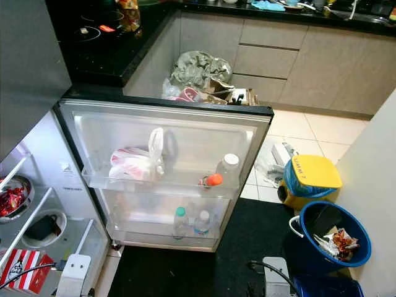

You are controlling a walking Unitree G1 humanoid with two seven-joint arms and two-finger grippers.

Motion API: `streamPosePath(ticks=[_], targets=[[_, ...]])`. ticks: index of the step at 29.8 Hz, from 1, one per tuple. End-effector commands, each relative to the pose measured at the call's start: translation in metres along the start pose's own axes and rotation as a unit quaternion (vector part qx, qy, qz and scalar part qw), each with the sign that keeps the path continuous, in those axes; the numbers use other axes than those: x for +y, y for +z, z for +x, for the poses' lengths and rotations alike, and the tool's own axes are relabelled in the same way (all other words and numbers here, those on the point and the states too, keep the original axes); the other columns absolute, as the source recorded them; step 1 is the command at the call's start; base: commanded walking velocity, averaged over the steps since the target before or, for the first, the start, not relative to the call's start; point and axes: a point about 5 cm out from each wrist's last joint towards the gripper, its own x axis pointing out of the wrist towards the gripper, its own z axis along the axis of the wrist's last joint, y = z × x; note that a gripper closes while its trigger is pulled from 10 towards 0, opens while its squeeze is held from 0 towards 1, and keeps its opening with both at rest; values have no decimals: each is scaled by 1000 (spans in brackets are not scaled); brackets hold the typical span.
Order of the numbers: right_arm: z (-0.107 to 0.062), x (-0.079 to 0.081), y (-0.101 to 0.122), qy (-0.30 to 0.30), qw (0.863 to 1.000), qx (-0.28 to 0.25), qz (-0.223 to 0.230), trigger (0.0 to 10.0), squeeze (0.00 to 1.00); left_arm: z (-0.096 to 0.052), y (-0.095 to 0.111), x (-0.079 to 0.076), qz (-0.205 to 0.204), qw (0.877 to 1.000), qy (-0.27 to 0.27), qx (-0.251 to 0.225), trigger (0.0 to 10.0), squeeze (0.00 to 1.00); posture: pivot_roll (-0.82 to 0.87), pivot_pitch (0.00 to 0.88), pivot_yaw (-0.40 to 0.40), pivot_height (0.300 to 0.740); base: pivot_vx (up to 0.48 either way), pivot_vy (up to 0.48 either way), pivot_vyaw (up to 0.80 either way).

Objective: Restocking fridge

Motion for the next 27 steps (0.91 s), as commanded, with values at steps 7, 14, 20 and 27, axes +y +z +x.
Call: streamPosePath(ticks=[7,14,20,27], targets=[[-1,-5,-4,-10,1000,6,-4,10000,0,-2,-6,-14,70,997,-34,6,10000,0,-38,0,-51,740,0,0,0],[-3,-8,-8,-16,1000,14,-7,10000,0,-2,-6,-13,76,997,-32,10,10000,0,-35,0,-56,740,0,0,0],[-2,-10,-6,-22,1000,13,0,10000,0,-3,-10,-12,91,995,-32,18,10000,0,-41,0,-51,740,0,0,0],[-1,-8,-5,-21,1000,16,1,10000,0,-3,-10,-12,88,995,-30,20,10000,0,-34,0,-51,740,0,0,0]])
